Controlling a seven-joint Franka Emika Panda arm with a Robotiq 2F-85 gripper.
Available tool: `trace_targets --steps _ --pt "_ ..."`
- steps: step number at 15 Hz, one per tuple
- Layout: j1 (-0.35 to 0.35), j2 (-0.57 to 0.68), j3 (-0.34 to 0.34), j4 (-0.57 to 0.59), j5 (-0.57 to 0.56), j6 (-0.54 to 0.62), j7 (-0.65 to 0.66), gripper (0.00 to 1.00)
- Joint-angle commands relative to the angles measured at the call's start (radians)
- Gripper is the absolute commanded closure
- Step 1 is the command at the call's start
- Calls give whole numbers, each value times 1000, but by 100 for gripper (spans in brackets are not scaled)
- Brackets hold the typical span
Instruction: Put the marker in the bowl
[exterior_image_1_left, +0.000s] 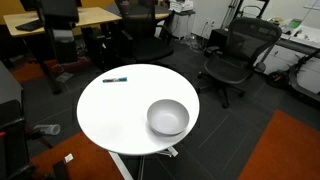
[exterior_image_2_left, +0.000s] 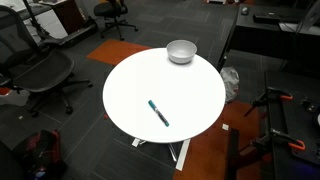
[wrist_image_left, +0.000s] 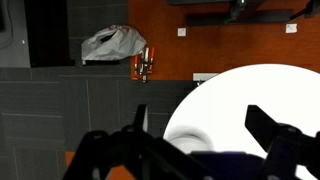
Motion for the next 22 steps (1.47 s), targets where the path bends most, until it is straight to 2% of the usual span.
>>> trace_targets --steps 1,6,11,17,22 --pt "6 0 -5 2 -1 -2 1 0" --pt "6 0 -5 2 -1 -2 1 0" --pt "20 12 10 -10 13 51 44 0" --pt "59 48 49 -40 34 166 146 0" --pt "89 98 87 -46 100 254 258 0"
